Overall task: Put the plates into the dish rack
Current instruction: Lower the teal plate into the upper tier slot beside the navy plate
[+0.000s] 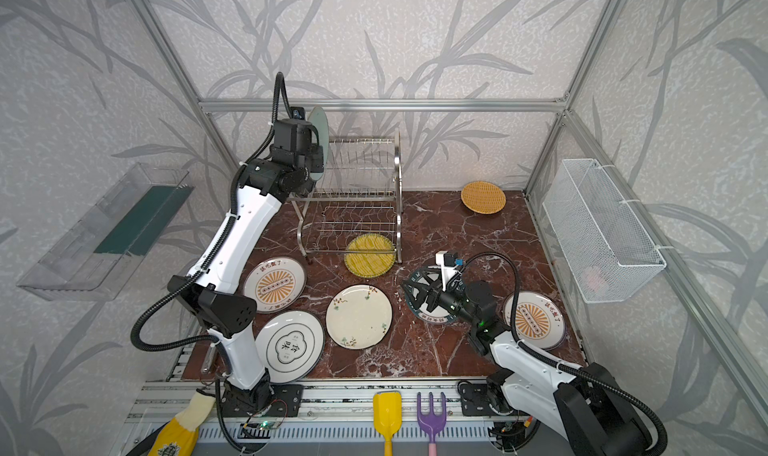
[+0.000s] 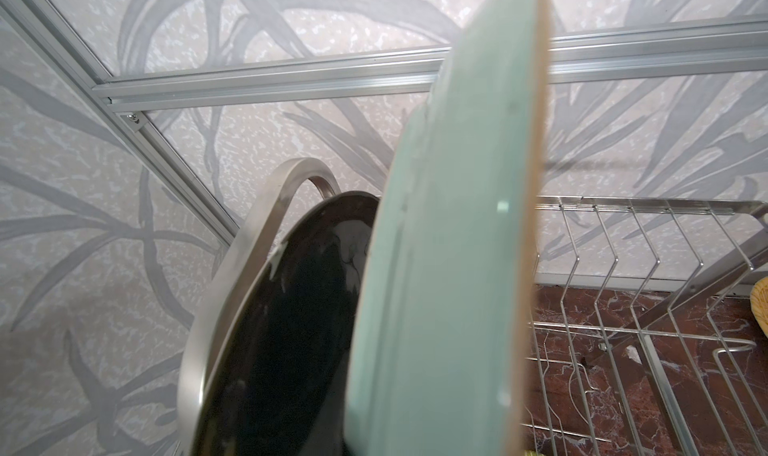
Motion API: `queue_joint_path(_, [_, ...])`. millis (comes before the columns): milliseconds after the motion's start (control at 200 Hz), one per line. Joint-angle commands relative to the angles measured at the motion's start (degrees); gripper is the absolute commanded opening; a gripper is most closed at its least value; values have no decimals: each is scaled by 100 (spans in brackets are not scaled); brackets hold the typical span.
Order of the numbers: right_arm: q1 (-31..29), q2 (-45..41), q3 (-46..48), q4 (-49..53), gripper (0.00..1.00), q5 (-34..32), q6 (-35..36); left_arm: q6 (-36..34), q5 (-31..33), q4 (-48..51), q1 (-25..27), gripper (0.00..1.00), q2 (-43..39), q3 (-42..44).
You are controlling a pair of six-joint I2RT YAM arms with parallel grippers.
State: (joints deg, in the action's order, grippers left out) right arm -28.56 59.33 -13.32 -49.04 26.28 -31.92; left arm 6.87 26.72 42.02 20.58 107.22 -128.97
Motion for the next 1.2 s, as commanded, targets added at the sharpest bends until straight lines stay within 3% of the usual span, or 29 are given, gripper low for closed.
queue_joint_path(0, [-37,26,-165,-187,99,79,-16,26,477,-644,3,0,-377,-384])
queue_joint_path(145, [-52,26,-180,-160,99,87,-7,-12,797,-608,-1,0,-462,-266])
queue_joint_path(725, [-88,123,-245,-93,99,102,28,84,223,-433,-1,0,-457,-24])
queue_joint_path(1195, [-105,140,-259,-95,99,133,28,92,277,-370,0,0,-305,-17])
